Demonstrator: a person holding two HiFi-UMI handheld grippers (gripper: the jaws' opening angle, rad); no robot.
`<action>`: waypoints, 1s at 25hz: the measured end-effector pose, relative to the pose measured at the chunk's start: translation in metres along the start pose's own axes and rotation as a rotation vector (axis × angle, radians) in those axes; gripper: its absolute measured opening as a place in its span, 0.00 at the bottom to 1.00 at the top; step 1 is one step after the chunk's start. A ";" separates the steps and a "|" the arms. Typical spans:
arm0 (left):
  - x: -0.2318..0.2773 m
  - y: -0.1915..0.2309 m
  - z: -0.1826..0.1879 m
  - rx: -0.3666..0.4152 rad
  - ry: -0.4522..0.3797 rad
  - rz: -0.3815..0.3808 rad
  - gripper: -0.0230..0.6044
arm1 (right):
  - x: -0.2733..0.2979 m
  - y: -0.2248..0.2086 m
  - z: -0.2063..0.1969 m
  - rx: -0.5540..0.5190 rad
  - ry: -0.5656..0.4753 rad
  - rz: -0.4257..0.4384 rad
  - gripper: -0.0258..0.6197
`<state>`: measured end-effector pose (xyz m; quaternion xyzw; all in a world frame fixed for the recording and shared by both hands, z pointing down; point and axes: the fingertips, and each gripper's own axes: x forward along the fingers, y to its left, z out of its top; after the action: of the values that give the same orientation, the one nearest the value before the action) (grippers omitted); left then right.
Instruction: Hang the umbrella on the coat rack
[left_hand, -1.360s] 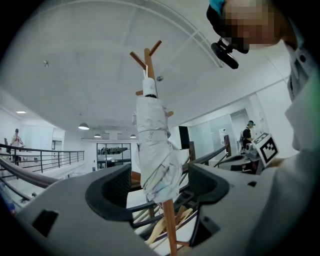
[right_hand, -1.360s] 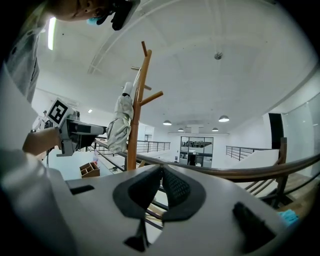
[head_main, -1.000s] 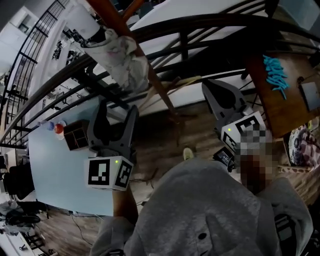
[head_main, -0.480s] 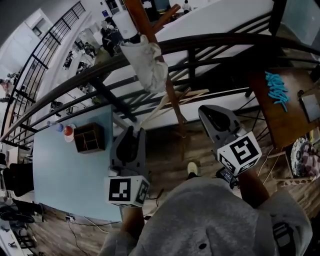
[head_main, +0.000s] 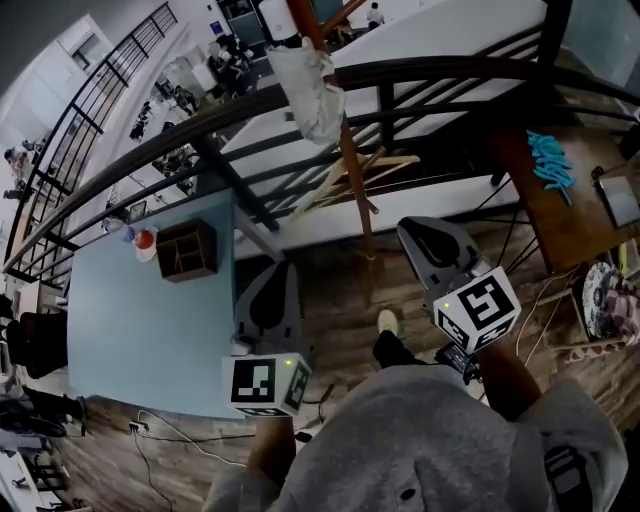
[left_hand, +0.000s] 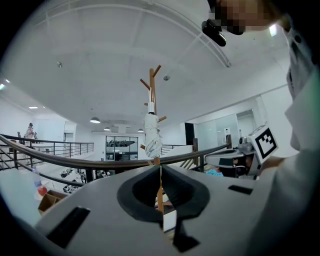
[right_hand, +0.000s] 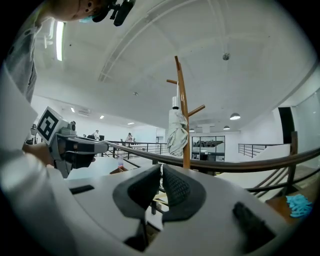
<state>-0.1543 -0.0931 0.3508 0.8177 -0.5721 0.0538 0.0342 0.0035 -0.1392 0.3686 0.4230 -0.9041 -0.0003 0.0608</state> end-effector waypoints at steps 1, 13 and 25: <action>-0.011 -0.002 -0.004 -0.011 0.012 0.008 0.07 | -0.007 0.007 -0.004 0.010 0.008 0.001 0.08; -0.084 -0.016 -0.017 -0.034 -0.032 0.000 0.06 | -0.060 0.062 0.003 0.150 -0.031 0.075 0.08; -0.120 -0.059 -0.022 -0.033 -0.027 -0.059 0.06 | -0.127 0.077 -0.001 0.018 -0.002 -0.071 0.08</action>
<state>-0.1408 0.0418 0.3579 0.8342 -0.5490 0.0323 0.0418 0.0252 0.0071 0.3600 0.4554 -0.8885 0.0056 0.0562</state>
